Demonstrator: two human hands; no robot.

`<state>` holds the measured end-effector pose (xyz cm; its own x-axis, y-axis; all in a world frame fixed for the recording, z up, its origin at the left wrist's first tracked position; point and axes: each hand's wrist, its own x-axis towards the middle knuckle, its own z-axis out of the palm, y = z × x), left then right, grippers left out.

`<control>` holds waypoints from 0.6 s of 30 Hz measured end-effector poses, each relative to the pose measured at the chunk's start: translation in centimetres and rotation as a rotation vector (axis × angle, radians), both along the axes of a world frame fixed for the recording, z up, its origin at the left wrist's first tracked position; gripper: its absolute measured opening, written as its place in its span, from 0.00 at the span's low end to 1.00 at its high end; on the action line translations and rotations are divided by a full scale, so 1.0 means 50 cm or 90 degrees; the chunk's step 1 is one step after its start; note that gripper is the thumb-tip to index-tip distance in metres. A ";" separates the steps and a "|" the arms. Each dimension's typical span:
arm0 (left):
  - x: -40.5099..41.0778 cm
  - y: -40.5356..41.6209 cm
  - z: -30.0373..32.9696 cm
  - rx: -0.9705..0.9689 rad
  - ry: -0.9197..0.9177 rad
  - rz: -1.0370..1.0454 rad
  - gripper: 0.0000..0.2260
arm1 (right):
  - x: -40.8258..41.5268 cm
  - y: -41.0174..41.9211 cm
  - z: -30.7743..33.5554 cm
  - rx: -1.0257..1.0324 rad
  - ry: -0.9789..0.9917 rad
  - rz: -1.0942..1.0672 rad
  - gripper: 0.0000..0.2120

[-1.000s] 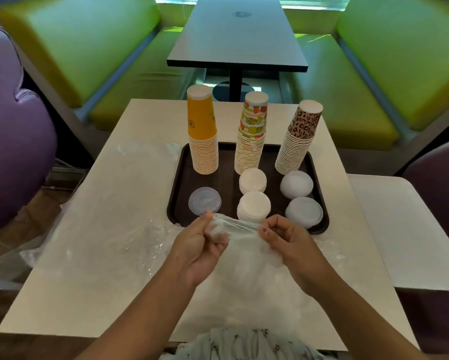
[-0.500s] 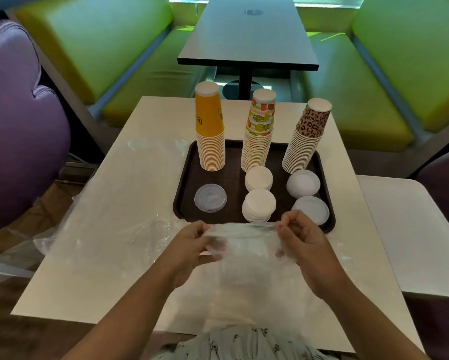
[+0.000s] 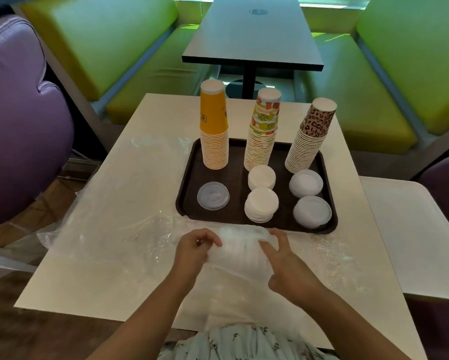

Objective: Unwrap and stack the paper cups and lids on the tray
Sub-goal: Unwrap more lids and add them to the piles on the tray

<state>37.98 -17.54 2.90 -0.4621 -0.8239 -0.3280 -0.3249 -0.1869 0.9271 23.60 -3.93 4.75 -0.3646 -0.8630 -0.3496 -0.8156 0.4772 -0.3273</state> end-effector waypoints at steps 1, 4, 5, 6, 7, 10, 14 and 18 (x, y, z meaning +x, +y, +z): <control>-0.001 0.002 -0.005 -0.108 -0.053 -0.013 0.18 | 0.005 -0.004 -0.004 0.001 -0.002 0.006 0.37; -0.010 0.002 -0.011 -0.292 -0.100 -0.025 0.16 | 0.003 -0.015 -0.016 -0.031 -0.039 0.025 0.38; -0.013 0.000 -0.015 -0.302 -0.102 -0.036 0.16 | -0.002 -0.018 -0.019 -0.045 -0.065 0.032 0.39; -0.015 -0.003 -0.022 -0.293 -0.109 -0.048 0.17 | -0.009 -0.019 -0.023 -0.058 -0.095 0.038 0.41; -0.017 -0.006 -0.030 -0.270 -0.119 -0.062 0.17 | -0.015 -0.019 -0.027 -0.070 -0.126 0.038 0.41; -0.024 -0.015 -0.056 -0.191 -0.127 -0.085 0.16 | -0.033 -0.015 -0.045 -0.107 -0.197 0.019 0.42; -0.029 -0.021 -0.075 -0.164 -0.140 -0.112 0.16 | -0.045 -0.015 -0.074 -0.134 -0.264 -0.019 0.43; -0.024 -0.022 -0.098 -0.198 -0.190 -0.146 0.14 | -0.058 -0.011 -0.095 -0.154 -0.352 -0.119 0.38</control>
<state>36.77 -18.65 -1.99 -0.5659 -0.7922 -0.2285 -0.5854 0.1909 0.7879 20.70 -4.49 0.01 -0.3383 -0.8804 -0.3323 -0.4053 0.4550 -0.7929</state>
